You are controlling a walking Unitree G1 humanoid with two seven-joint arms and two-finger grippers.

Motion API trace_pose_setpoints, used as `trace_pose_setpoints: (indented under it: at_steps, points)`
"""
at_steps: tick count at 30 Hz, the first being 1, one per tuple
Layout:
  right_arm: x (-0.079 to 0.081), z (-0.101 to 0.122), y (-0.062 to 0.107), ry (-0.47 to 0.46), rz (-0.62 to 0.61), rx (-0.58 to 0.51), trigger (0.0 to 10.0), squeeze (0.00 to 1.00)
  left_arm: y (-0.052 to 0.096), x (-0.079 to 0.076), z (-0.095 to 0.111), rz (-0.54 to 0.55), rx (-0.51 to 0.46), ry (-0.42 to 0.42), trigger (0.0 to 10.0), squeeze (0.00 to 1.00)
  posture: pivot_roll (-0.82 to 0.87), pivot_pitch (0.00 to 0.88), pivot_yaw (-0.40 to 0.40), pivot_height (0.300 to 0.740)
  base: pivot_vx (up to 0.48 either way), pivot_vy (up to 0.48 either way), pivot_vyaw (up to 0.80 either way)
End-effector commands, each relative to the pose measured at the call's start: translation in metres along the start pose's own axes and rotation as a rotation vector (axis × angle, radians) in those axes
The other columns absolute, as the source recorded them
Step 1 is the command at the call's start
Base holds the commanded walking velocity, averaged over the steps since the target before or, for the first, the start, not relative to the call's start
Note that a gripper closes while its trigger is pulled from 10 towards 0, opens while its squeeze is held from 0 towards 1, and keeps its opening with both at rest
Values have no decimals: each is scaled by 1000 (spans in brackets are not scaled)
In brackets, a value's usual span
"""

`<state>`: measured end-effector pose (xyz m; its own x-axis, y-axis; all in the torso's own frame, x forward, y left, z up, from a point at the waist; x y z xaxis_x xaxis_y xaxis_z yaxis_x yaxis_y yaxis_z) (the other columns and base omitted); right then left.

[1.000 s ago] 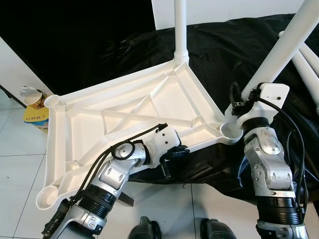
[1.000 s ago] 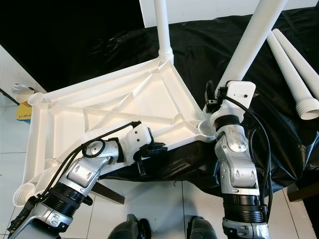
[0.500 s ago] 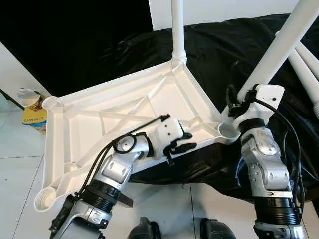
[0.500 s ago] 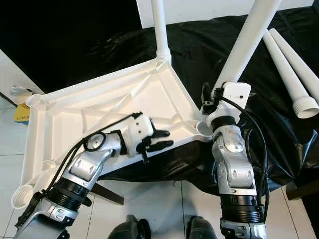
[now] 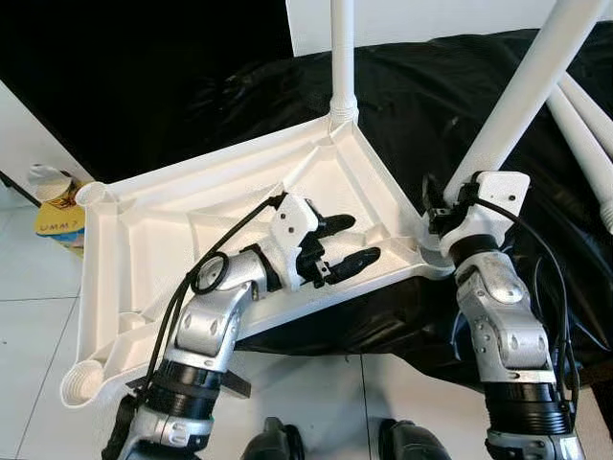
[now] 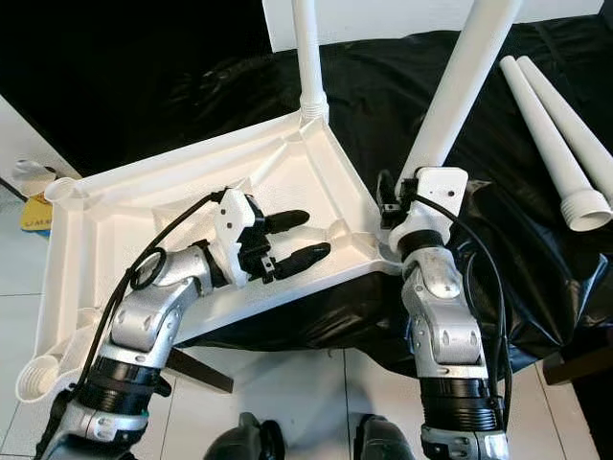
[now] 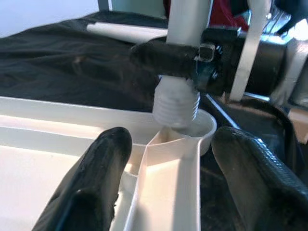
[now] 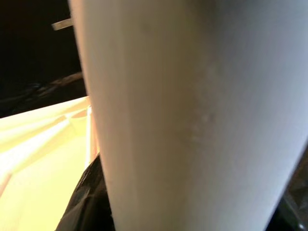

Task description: Building children table

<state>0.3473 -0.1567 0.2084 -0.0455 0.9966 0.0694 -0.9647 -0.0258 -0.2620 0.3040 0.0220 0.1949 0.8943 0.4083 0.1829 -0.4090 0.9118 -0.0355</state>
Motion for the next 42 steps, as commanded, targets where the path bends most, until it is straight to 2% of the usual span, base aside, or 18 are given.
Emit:
trace_pose_setpoints:
  at_steps: [1, 5, 7, 12, 19, 23, 26, 28, 29, 30, 31, 34, 35, 36, 37, 38, 40, 42]
  points:
    - [4, -8, 4, -22, 21, 22, 10000, 0, 9, 24, -2, 248, 10, 9, 10000, 0, 19, 129, 62, 740, 0, 0, 0]
    - [7, -10, 6, -27, 36, 27, 10000, 0, 13, 23, -1, 288, 4, 28, 10000, 0, 17, 127, 51, 740, 0, 0, 0]
    - [9, -9, 9, -27, 43, 24, 10000, 0, 15, 20, 1, 312, -7, 12, 10000, 0, 15, 127, 41, 740, 0, 0, 0]
    - [12, -9, 18, -8, 73, 25, 10000, 0, 17, 13, 0, 328, -3, 43, 10000, 0, 12, 121, 23, 740, 0, 0, 0]
    - [-2, -24, 32, 24, 37, 72, 10000, 0, 18, 14, 1, 373, -12, 26, 10000, 0, 4, 102, 20, 740, 0, 0, 0]
    - [-8, -28, 33, 19, 12, 82, 10000, 0, 18, 16, 2, 374, -11, 24, 10000, 0, 4, 99, 21, 740, 0, 0, 0]
    - [-20, -34, 30, -2, -45, 96, 10000, 0, 16, 19, 5, 382, -16, 14, 10000, 0, 5, 87, 29, 740, 0, 0, 0]
    - [-20, -34, 30, -2, -45, 96, 10000, 0, 16, 19, 5, 382, -16, 14, 10000, 0, 5, 87, 29, 740, 0, 0, 0]
    - [-24, -36, 27, -32, -67, 99, 10000, 0, 16, 21, 6, 383, -18, 15, 10000, 0, 4, 82, 35, 740, 0, 0, 0]
    - [-24, -36, 27, -32, -67, 99, 10000, 0, 16, 21, 6, 383, -18, 15, 10000, 0, 4, 82, 35, 740, 0, 0, 0]
    - [-24, -43, 22, -94, -65, 121, 10000, 0, 14, 21, 7, 384, -17, 19, 10000, 0, 13, 78, 53, 740, 0, 0, 0]
    - [-24, -43, 22, -94, -65, 121, 10000, 0, 14, 21, 7, 384, -17, 19, 10000, 0, 13, 78, 53, 740, 0, 0, 0]
    - [-20, -49, 18, -139, -47, 142, 10000, 0, 12, 21, 8, 387, -17, 15, 10000, 0, 24, 82, 49, 740, 0, 0, 0]
    - [-20, -49, 18, -139, -47, 142, 10000, 0, 12, 21, 8, 387, -17, 15, 10000, 0, 24, 82, 49, 740, 0, 0, 0]
    - [-8, -50, 18, -46, 34, 132, 10000, 0, 13, 21, 10, 387, -20, 7, 10000, 0, 29, 86, 45, 740, 0, 0, 0]
    - [-8, -50, 18, -46, 34, 132, 10000, 0, 13, 21, 10, 387, -20, 7, 10000, 0, 29, 86, 45, 740, 0, 0, 0]
    - [2, -52, 25, 115, 124, 104, 10000, 0, 15, 20, 10, 384, -20, -3, 10000, 0, 29, 88, 40, 740, 0, 0, 0]
    - [2, -52, 25, 115, 124, 104, 10000, 0, 15, 20, 10, 384, -20, -3, 10000, 0, 29, 88, 40, 740, 0, 0, 0]
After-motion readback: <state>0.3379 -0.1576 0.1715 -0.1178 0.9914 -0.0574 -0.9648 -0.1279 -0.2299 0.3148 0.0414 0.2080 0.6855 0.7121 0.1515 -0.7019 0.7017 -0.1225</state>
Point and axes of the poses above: a point about 5 cm out from each wrist's last joint towards the gripper, its own y axis pointing back from the gripper into the wrist, its own z axis along the axis of the wrist's last joint, x = y × z, the point moved 5 cm from there along -y, pointing out of the wrist towards the gripper
